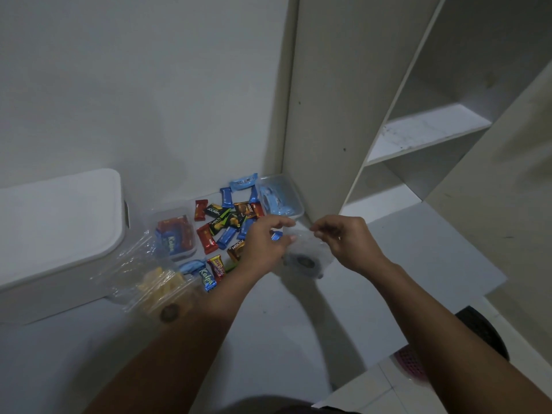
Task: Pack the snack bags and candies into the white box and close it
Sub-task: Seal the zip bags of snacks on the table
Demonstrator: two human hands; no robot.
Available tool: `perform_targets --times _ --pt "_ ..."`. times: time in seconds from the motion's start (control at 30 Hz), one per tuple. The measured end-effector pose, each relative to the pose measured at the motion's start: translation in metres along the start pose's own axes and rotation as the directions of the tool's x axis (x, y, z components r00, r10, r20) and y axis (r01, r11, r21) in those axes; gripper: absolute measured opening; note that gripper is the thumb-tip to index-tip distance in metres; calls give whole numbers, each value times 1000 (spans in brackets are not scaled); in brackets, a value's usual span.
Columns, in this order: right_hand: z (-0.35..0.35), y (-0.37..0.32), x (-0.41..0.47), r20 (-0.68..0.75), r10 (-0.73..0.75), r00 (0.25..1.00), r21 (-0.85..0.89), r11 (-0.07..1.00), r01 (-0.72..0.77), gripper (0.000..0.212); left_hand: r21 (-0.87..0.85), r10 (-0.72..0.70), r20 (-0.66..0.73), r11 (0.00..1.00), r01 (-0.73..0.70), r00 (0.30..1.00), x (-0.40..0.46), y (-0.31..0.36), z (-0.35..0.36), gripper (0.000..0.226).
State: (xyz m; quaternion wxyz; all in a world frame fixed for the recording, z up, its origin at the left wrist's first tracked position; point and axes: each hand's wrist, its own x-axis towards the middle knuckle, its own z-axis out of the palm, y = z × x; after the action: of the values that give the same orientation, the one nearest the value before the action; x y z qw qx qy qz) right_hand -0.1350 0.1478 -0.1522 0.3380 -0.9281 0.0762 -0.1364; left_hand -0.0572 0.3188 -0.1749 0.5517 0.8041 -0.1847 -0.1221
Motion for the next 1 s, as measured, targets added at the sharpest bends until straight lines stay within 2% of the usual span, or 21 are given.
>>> perform_targets --times 0.1,0.2,0.3,0.43,0.6,0.8,0.87,1.0 --pt "-4 -6 2 7 43 999 84 995 -43 13 -20 11 -43 1000 -12 999 2 6 -2 8" --pt "-7 -13 1 -7 51 999 171 984 -49 12 11 17 -60 1000 -17 998 3 8 -2 8" --pt "-9 -19 -2 14 38 999 209 977 -40 22 54 25 -78 998 -21 997 4 10 -3 10" --pt "-6 -19 -2 -32 38 999 177 984 -32 25 44 51 -95 998 -47 994 2 12 -6 7" --pt "-6 -21 1 -71 43 997 142 989 -33 22 59 136 18 989 -136 991 3 20 -12 13" --pt "-5 -28 1 -53 -2 999 135 991 9 36 141 176 -27 975 -171 984 6 26 -12 8" --pt "-4 -31 1 -45 -28 999 113 993 33 40 164 176 -28 972 -169 984 7 26 -10 9" --pt "-5 -33 3 -60 5 998 132 991 3 33 134 143 1 981 -142 990 6 28 -11 11"
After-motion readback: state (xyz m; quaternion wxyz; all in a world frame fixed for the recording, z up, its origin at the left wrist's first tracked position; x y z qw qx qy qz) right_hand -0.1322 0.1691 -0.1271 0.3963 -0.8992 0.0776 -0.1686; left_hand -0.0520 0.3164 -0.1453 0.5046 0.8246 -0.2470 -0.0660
